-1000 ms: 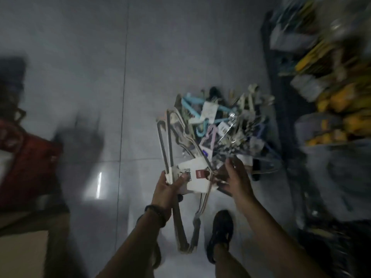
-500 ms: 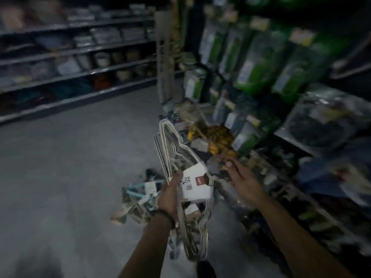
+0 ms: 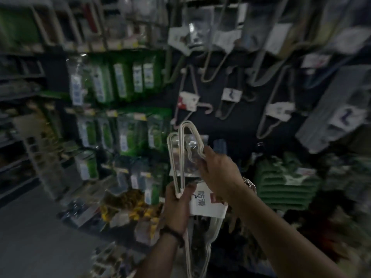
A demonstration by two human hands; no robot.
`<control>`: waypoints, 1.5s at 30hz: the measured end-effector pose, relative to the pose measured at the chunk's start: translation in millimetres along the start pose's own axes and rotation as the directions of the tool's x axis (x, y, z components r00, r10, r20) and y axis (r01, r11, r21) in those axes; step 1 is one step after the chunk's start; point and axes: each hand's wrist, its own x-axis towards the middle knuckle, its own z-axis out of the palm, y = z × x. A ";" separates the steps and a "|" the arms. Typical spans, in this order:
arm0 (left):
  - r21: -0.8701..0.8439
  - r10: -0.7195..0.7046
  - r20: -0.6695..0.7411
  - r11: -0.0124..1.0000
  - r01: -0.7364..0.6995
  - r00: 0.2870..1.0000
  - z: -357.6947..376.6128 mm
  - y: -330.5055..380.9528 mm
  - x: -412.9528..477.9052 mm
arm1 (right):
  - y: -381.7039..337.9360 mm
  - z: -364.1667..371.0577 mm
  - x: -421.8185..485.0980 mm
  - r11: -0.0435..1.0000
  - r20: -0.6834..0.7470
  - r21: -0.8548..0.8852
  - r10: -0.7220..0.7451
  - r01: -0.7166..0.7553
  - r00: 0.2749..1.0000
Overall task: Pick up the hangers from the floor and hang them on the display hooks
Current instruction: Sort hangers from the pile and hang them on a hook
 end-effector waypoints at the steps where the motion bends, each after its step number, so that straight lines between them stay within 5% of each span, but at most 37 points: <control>1: 0.023 0.045 0.053 0.999 -0.046 0.998 21.9 5.4 0.6 | 16.5 -16.4 0.6 0.999 -0.022 0.005 0.047 -0.047 0.999; 8: 0.160 0.261 0.308 0.934 -0.320 0.915 172.8 32.3 25.8 | 140.5 -98.9 -12.9 0.990 -0.086 0.010 0.142 -0.142 0.986; 17: 0.340 0.417 0.239 0.810 -0.477 0.877 315.4 28.6 58.7 | 297.7 -180.7 -21.2 0.986 -0.369 0.015 0.162 -0.169 0.915; 26: 0.463 0.619 0.511 0.386 -0.798 0.596 331.8 77.0 125.3 | 384.1 -189.8 24.7 0.923 -0.132 -0.328 0.166 -0.201 0.977; 31: 0.446 0.530 0.694 0.212 -0.869 0.486 338.0 101.8 168.0 | 380.3 -187.9 82.8 0.952 -0.077 -0.179 0.240 -0.250 0.968; 38: 0.275 0.504 0.790 0.219 -0.936 0.350 358.9 102.3 224.8 | 371.7 -185.8 155.4 0.884 -0.025 -0.211 0.423 -0.418 0.906; 45: 0.083 0.471 0.868 0.174 -0.981 0.157 382.7 96.8 271.2 | 361.0 -176.3 180.7 0.857 -0.179 -0.242 0.422 -0.456 0.889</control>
